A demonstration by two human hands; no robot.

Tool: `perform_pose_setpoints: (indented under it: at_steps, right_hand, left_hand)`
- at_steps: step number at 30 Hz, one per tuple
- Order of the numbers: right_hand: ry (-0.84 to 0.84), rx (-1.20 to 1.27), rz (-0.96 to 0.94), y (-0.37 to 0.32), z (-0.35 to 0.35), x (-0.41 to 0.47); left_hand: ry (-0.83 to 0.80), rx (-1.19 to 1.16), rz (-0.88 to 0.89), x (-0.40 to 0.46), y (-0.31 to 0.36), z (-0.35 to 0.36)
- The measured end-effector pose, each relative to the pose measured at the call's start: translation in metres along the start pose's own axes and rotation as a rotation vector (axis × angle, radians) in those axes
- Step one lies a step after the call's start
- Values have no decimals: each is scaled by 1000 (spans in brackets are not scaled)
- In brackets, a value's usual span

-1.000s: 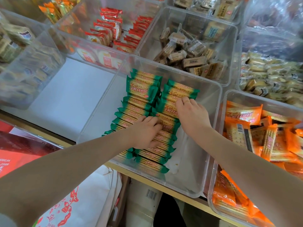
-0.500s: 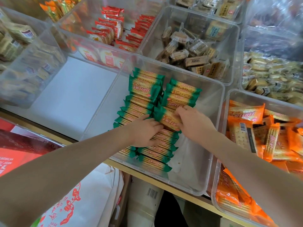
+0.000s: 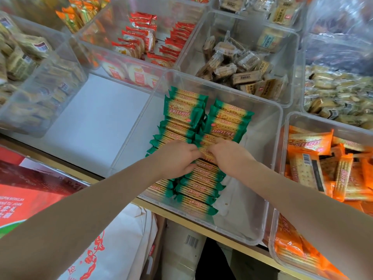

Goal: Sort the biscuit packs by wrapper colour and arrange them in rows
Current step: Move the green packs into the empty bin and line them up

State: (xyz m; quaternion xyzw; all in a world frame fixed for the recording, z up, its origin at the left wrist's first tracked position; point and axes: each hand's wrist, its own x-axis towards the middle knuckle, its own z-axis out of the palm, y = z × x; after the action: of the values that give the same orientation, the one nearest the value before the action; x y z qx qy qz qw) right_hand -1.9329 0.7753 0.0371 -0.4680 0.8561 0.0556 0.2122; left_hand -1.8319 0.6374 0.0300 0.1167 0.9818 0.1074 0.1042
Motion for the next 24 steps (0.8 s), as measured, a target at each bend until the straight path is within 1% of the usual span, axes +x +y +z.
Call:
perform_pose_setpoints:
  at_steps: [2, 3, 5, 8, 10, 12, 18, 24]
  right_hand:
    - [16, -26, 29, -2, 4, -2]
    - [20, -37, 47, -3, 5, -2]
    - [-2, -36, 61, -2, 5, -1]
    - [-43, 38, 74, 5, 7, -1]
    - [-6, 129, 163, 13, 8, -6]
    - [5, 165, 246, 20, 8, -10]
    - [-149, 286, 190, 14, -13, -4]
    - [-103, 162, 115, 12, -1, -2]
  left_hand:
    - [84, 8, -45, 6, 1, -5]
    - [94, 25, -65, 10, 2, -6]
    - [62, 66, -93, 17, 2, -4]
    - [21, 100, -119, 27, 3, -2]
    - [19, 121, -137, 32, 3, -1]
    - [8, 141, -133, 34, 2, 0]
    - [-59, 128, -116, 36, 1, -3]
    - [-45, 109, -155, 34, 5, -2]
